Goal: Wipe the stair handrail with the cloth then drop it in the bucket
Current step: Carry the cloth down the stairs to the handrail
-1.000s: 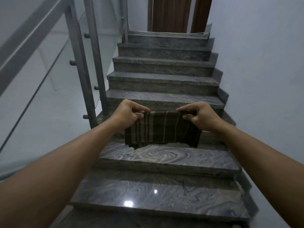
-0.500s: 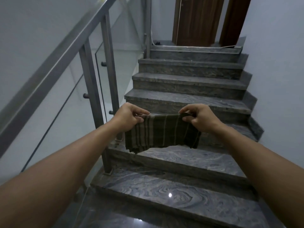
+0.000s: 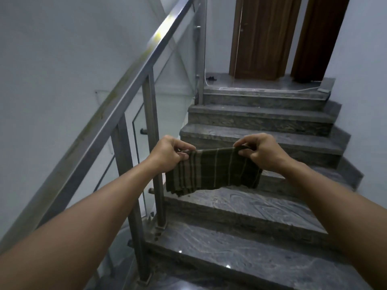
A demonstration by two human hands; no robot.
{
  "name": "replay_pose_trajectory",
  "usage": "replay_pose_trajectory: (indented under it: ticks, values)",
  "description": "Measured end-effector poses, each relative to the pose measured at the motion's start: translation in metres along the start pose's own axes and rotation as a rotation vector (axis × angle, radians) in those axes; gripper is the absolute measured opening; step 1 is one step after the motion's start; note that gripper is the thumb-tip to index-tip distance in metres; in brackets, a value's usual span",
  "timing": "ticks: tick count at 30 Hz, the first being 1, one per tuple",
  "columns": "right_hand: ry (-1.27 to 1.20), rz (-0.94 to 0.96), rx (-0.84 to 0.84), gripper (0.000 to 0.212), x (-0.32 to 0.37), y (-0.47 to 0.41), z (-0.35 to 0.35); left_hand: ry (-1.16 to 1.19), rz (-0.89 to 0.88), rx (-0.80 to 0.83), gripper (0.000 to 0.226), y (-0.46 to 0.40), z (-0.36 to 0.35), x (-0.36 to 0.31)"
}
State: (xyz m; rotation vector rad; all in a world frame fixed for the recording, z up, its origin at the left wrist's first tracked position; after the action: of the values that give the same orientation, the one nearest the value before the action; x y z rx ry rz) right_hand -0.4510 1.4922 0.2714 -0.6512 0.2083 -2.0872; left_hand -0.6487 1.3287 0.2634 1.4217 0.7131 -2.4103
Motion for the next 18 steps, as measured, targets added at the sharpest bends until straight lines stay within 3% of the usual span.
replay_pose_trajectory:
  ticks: [13, 18]
  values:
    - [0.001, 0.127, -0.069, 0.018, 0.006, -0.187, 0.102, -0.082, -0.088, -0.143, 0.022, -0.151, 0.059, -0.102]
    - [-0.057, 0.147, 0.0, 0.014, 0.0, -0.253, 0.137, -0.119, -0.046, -0.188, 0.024, -0.205, 0.077, -0.141]
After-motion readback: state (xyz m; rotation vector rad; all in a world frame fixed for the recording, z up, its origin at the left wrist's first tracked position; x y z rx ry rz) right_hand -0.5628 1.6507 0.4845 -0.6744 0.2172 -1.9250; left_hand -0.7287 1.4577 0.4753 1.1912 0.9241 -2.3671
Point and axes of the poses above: each hand's wrist, its own y-axis away from the middle knuckle, its own z-axis out of the back of the hand, x = y × z, the point moved 5 cm from there along -y, towards the middle knuckle, and after that the axes turned 14 degrees about y, right-handed, at the moved point
